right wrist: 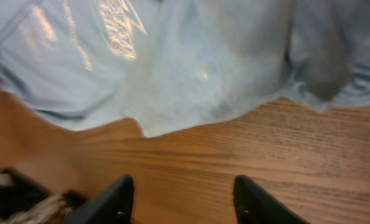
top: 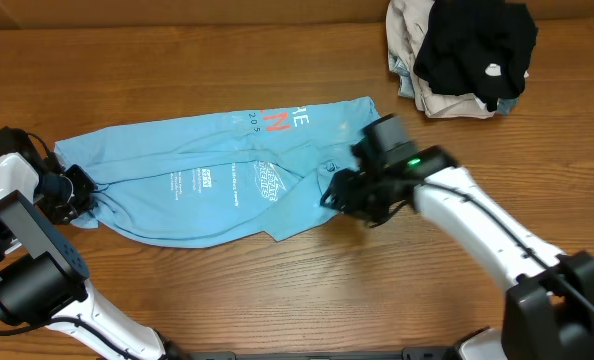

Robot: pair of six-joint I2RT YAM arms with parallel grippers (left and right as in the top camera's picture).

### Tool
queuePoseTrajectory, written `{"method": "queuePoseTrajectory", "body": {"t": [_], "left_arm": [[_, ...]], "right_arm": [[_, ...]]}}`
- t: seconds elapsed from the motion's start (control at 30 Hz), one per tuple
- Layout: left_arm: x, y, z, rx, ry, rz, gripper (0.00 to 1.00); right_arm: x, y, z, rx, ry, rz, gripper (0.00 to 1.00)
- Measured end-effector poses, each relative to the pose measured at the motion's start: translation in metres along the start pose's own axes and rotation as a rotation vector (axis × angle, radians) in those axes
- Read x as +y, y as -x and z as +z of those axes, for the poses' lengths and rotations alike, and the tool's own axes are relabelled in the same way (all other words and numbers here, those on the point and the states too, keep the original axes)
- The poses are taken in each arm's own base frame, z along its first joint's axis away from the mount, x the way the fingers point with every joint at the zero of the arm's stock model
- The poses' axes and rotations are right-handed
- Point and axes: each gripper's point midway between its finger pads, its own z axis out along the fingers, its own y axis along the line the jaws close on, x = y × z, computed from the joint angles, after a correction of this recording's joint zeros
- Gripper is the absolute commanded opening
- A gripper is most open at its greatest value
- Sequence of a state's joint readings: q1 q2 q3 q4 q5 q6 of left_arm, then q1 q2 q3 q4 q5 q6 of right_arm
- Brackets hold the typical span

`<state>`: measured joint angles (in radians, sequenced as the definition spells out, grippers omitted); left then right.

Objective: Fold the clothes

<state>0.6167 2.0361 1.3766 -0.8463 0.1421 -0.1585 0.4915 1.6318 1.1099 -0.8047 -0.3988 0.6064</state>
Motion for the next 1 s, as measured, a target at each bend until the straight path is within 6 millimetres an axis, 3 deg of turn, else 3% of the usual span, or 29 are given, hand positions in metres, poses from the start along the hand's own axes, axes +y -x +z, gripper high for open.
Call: {"method": "queuePoseTrajectory", "body": {"t": [0.2,0.3,0.4,0.57,0.67,0.7,0.73,0.87,1.0], "left_arm": [[0.002,0.003,0.0,-0.014,0.01,0.002,0.04],[0.002,0.005,0.0,-0.019,0.013,0.003,0.04],[0.003,0.005,0.0,-0.02,0.016,0.003,0.04],[0.003,0.005,0.0,-0.023,0.016,0.003,0.04],[0.002,0.006,0.0,-0.024,0.016,0.003,0.04],[0.002,0.006,0.0,-0.024,0.016,0.003,0.04],[0.002,0.006,0.0,-0.023,0.016,0.003,0.04],[0.003,0.001,0.0,-0.003,0.019,0.0,0.04],[0.006,-0.013,-0.003,0.058,0.032,-0.008,0.04]], "right_arm": [[0.008,-0.015,0.047,-0.061,-0.16,0.015,0.42],[-0.011,-0.019,0.07,-0.05,-0.254,0.087,0.42],[-0.024,-0.018,0.077,-0.048,-0.302,0.135,0.42],[-0.027,-0.008,0.079,-0.096,-0.31,0.166,0.41],[-0.025,0.0,0.08,-0.133,-0.301,0.166,0.32],[-0.023,0.003,0.08,-0.143,-0.296,0.159,0.24],[-0.022,0.005,0.08,-0.152,-0.293,0.153,0.04],[-0.027,0.003,0.078,-0.145,-0.314,0.146,0.04],[-0.045,-0.007,0.064,-0.084,-0.401,0.175,0.04]]}}
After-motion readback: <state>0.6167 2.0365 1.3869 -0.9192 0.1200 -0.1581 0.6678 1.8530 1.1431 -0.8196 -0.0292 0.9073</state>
